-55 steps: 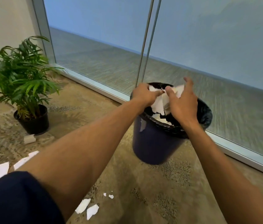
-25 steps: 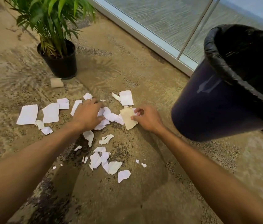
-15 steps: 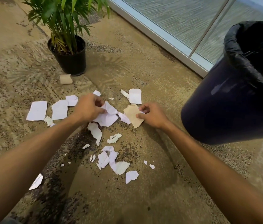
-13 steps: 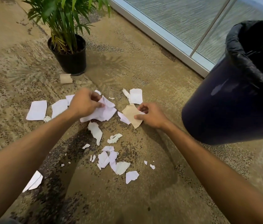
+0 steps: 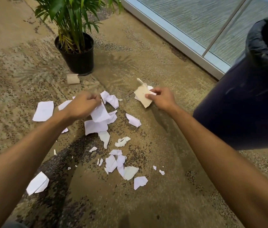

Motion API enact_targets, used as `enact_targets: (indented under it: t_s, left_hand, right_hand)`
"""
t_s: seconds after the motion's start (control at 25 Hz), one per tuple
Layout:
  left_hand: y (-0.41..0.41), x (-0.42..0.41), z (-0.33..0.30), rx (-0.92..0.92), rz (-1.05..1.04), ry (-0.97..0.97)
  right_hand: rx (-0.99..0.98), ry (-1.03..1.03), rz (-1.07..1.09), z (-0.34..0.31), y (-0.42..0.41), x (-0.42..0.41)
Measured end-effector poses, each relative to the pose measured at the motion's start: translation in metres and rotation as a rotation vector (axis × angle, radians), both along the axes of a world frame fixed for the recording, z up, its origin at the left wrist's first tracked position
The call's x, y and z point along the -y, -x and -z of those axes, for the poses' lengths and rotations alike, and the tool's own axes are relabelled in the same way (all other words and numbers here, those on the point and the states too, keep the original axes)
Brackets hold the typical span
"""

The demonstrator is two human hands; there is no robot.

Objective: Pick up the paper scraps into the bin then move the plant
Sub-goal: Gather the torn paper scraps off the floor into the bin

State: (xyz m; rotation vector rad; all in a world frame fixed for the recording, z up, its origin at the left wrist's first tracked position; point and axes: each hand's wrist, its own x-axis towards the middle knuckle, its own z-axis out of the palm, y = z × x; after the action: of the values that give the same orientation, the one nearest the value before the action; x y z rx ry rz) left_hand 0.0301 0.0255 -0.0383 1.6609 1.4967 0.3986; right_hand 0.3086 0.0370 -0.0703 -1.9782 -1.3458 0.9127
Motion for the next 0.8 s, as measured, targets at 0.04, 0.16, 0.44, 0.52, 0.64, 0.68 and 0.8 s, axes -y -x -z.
enact_targets:
  t_s: [0.04,0.16,0.44,0.52,0.64,0.68,0.8]
  left_hand:
    - [0.004,0.006,0.005,-0.026,0.003,-0.022]
    - [0.014,0.030,0.026,-0.165,0.091,-0.079]
    - [0.012,0.063,0.043,-0.270,-0.035,-0.255]
    - [0.011,0.060,0.039,-0.202,-0.118,-0.199]
    - [0.010,0.055,0.033,-0.139,-0.204,-0.085]
    - [0.010,0.053,0.032,-0.152,-0.205,-0.035]
    - [0.017,0.048,0.030,-0.230,-0.181,0.063]
  right_hand:
    - [0.082,0.010,-0.003,0.006,0.002,-0.003]
    - [0.346,0.008,-0.068,0.016,0.005,-0.009]
    - [0.411,-0.033,-0.175,0.008,0.006,-0.006]
    - [0.333,-0.079,-0.155,0.007,0.007,0.001]
    - [0.014,-0.062,-0.075,0.001,0.009,0.014]
    - [-0.103,-0.041,-0.042,-0.004,0.010,0.018]
    - [-0.341,0.005,-0.024,-0.017,0.004,0.034]
